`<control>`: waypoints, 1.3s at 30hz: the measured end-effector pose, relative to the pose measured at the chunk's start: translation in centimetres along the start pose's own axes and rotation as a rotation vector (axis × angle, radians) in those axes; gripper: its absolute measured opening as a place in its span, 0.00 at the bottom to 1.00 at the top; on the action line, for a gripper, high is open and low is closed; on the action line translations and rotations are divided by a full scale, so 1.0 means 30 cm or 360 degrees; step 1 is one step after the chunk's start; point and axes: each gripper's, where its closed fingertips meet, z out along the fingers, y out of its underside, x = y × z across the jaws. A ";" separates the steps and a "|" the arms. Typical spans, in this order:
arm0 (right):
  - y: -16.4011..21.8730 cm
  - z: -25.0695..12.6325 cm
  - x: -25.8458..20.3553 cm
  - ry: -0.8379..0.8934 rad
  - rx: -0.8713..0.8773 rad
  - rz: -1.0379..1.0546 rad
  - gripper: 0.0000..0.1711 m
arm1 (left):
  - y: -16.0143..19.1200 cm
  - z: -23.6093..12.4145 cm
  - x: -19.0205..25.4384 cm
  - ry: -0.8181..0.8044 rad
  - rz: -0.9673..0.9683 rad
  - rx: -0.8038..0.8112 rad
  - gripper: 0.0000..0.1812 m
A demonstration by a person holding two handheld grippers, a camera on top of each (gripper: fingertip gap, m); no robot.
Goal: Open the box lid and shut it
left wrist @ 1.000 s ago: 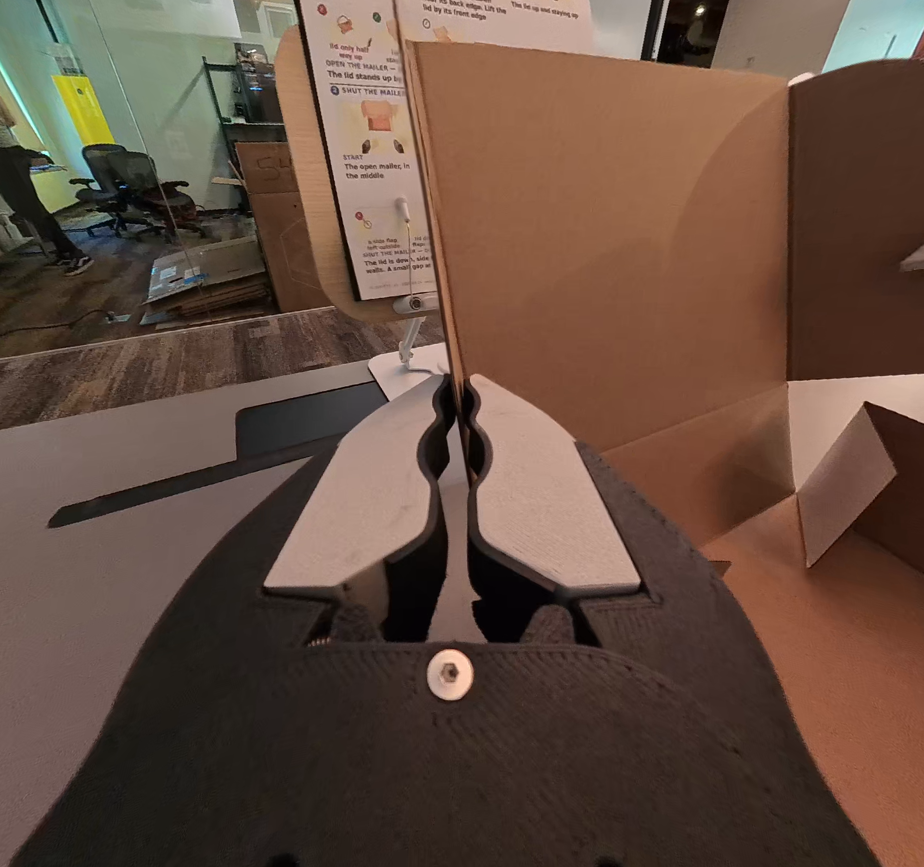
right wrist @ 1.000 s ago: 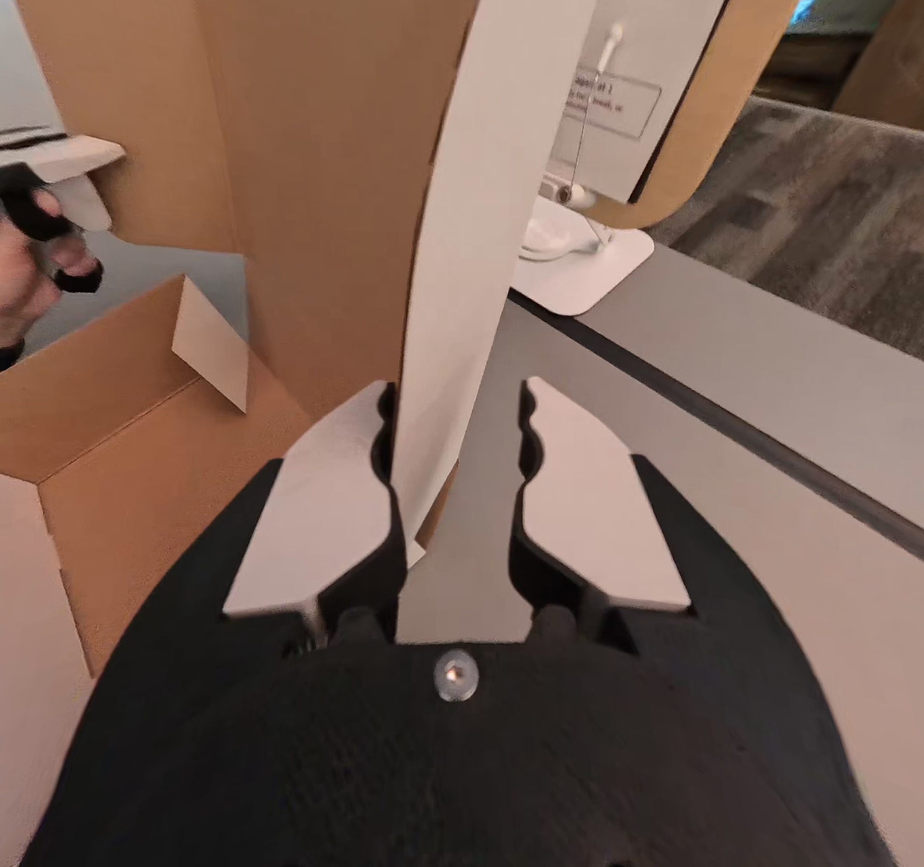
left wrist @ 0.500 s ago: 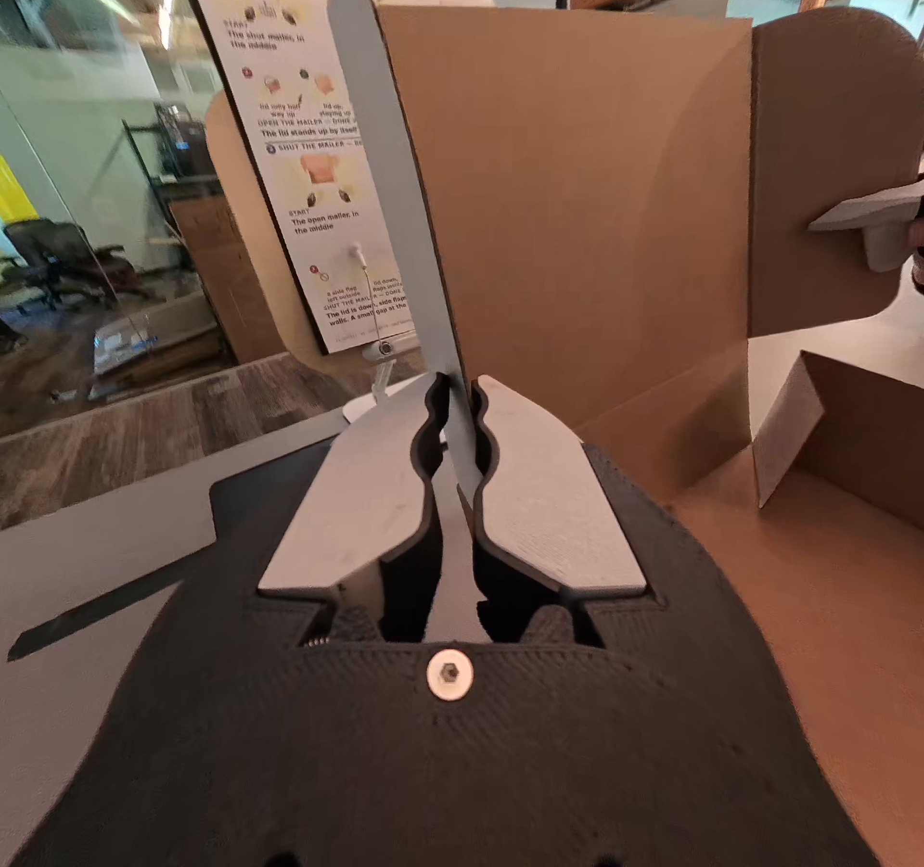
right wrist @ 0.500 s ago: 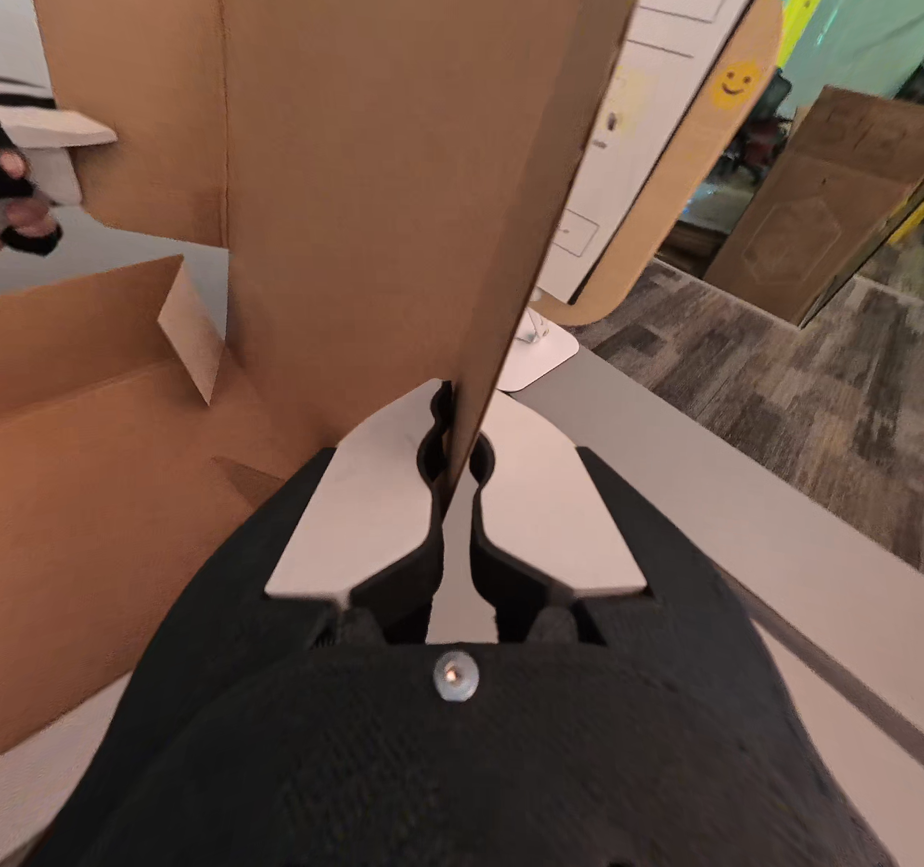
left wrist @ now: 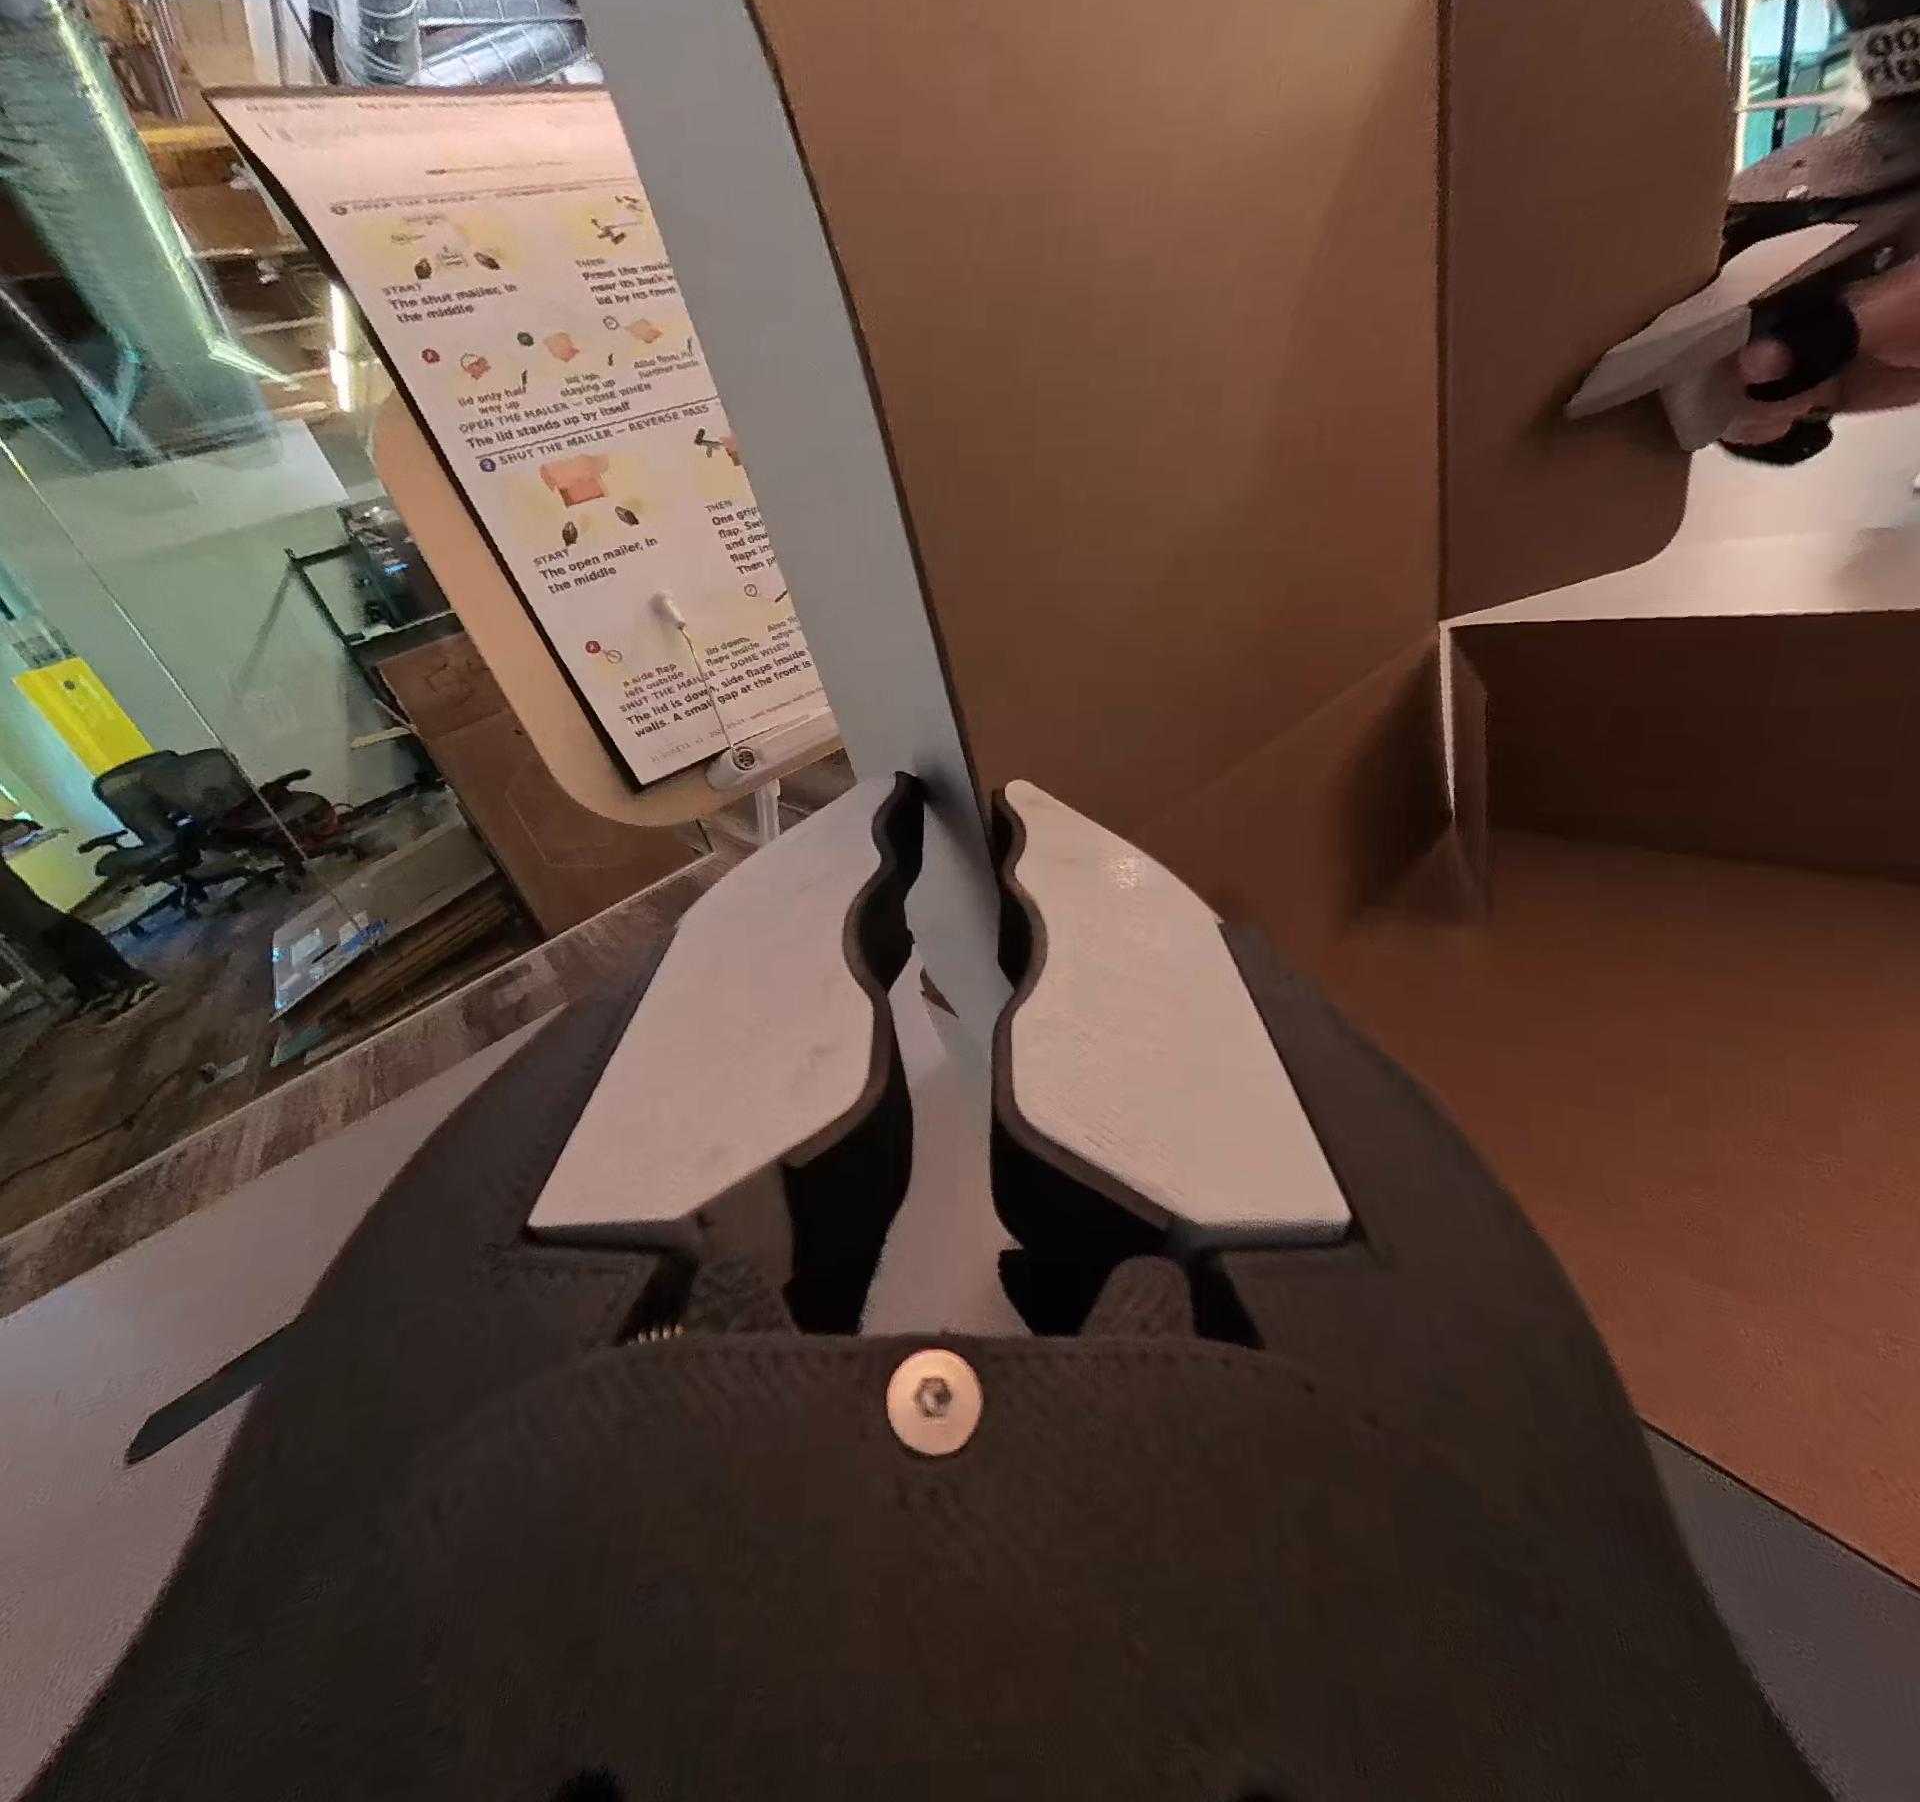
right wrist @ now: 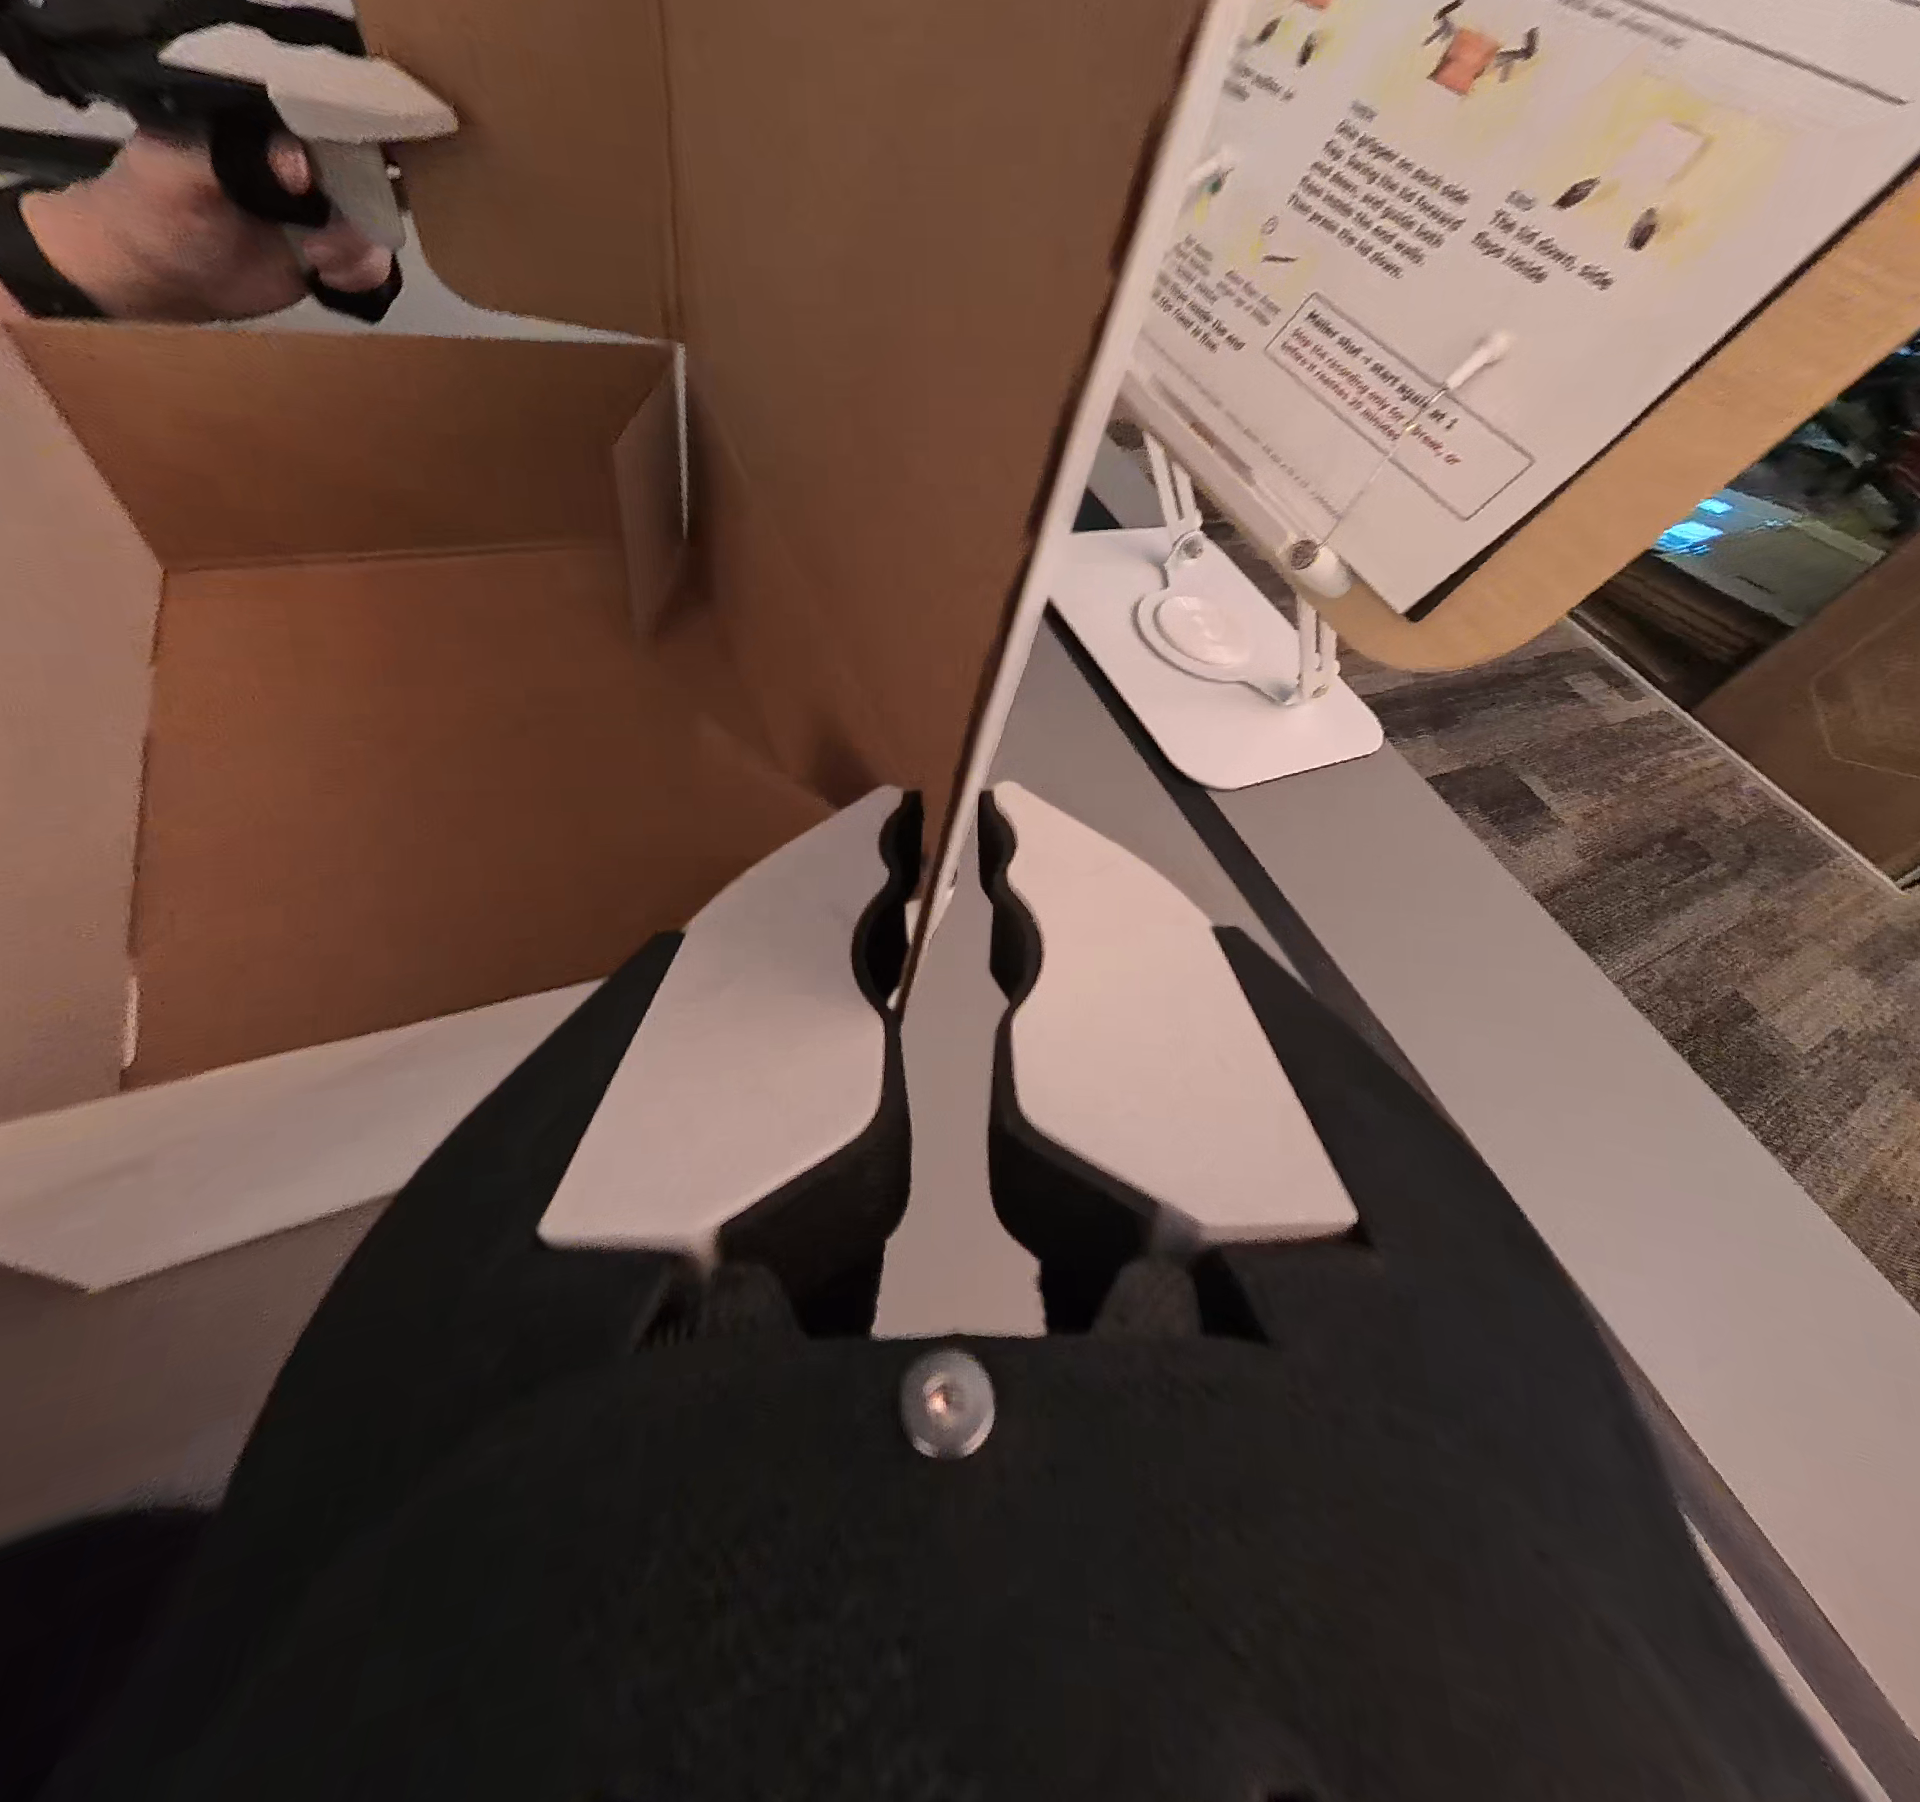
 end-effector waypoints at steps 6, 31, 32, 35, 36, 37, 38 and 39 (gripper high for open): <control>0.032 -0.011 -0.044 -0.0093 -0.0126 -0.0030 0.09 | 0.009 -0.038 0.042 -0.0023 0.0062 0.0003 0.07; -0.004 -0.021 -0.077 -0.0124 -0.0124 0.0008 0.22 | -0.065 -0.070 0.064 0.0081 -0.0070 0.0208 0.29; -0.004 -0.025 -0.077 -0.0127 -0.0122 0.0010 0.24 | -0.068 -0.071 0.066 0.0084 -0.0066 0.0218 0.29; -0.007 -0.035 -0.074 -0.0120 -0.0106 0.0021 0.27 | -0.086 -0.080 0.063 0.0086 -0.0081 0.0263 0.30; -0.010 -0.039 -0.076 -0.0122 -0.0094 0.0026 0.28 | -0.095 -0.086 0.058 0.0081 -0.0089 0.0284 0.30; -0.016 -0.045 -0.077 -0.0126 -0.0077 0.0026 0.28 | -0.103 -0.093 0.052 0.0079 -0.0099 0.0305 0.30; -0.023 -0.053 -0.079 -0.0133 -0.0053 0.0026 0.29 | -0.111 -0.099 0.045 0.0081 -0.0114 0.0318 0.32; -0.033 -0.061 -0.083 -0.0143 -0.0024 0.0027 0.30 | -0.116 -0.106 0.035 0.0077 -0.0132 0.0324 0.33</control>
